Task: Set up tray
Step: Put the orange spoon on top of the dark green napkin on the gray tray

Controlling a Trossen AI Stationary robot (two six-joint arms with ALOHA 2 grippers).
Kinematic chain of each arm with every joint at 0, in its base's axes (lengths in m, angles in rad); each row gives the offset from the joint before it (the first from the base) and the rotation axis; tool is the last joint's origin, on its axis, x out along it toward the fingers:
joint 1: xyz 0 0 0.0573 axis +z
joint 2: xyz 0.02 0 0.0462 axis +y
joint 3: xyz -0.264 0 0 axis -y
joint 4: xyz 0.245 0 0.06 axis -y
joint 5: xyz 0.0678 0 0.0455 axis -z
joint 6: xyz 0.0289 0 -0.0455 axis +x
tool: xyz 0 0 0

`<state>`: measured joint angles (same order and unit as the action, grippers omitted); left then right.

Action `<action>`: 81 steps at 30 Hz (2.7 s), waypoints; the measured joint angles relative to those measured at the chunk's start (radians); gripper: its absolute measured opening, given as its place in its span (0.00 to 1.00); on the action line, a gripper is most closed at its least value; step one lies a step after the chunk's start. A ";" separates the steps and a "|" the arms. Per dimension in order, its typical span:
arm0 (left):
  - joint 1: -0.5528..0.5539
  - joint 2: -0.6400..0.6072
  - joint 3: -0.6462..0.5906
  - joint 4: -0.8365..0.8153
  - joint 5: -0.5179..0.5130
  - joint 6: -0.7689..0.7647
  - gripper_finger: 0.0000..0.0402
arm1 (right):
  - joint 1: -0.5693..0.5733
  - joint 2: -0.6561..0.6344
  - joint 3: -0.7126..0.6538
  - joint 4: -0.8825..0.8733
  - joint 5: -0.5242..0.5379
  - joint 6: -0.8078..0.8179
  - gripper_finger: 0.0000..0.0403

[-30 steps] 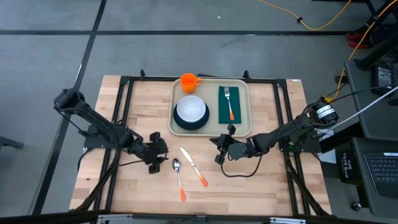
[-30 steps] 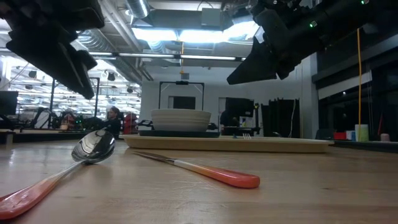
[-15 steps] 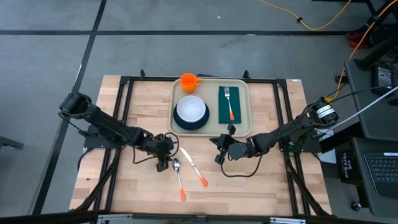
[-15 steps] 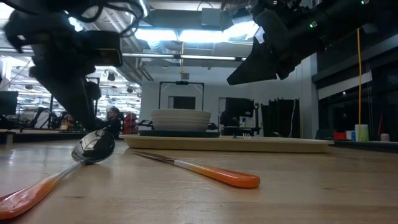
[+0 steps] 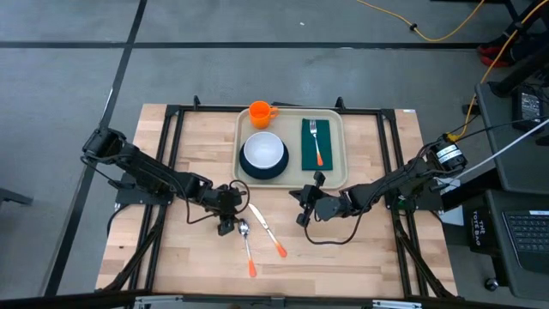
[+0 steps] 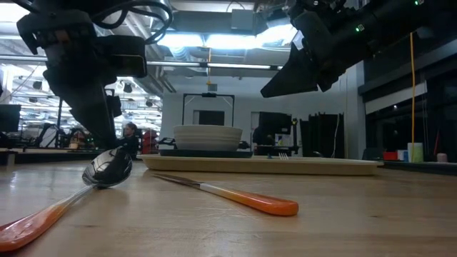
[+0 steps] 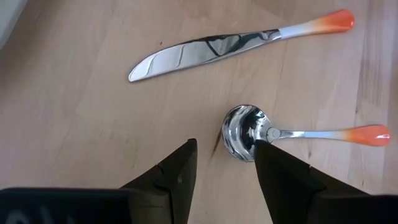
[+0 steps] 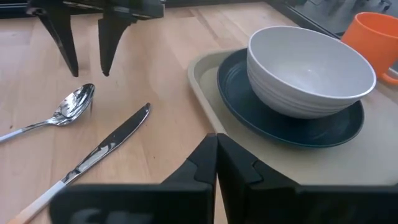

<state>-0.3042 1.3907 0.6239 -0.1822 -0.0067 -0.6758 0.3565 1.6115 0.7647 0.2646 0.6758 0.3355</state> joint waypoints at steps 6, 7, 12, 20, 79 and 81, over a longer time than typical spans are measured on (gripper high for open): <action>-0.002 0.033 0.000 0.008 0.000 0.016 0.38 | 0.000 0.000 0.000 0.000 0.000 0.000 0.04; -0.002 0.047 0.000 0.026 0.000 0.020 0.38 | 0.000 0.000 0.000 0.000 0.000 0.000 0.04; 0.002 0.080 0.000 0.083 0.021 0.060 0.38 | 0.000 0.000 0.000 0.000 0.000 0.000 0.04; 0.006 0.085 0.000 0.079 0.036 0.061 0.38 | 0.000 0.000 0.000 -0.001 0.000 0.001 0.04; 0.105 -0.057 0.000 0.081 0.088 0.104 0.00 | 0.000 0.000 0.000 -0.004 0.001 0.000 0.04; 0.131 -0.093 0.000 0.071 0.074 0.129 0.00 | 0.000 0.000 0.000 -0.003 0.001 0.000 0.04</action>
<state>-0.1734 1.2976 0.6235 -0.1114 0.0672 -0.5463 0.3569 1.6115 0.7647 0.2615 0.6765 0.3351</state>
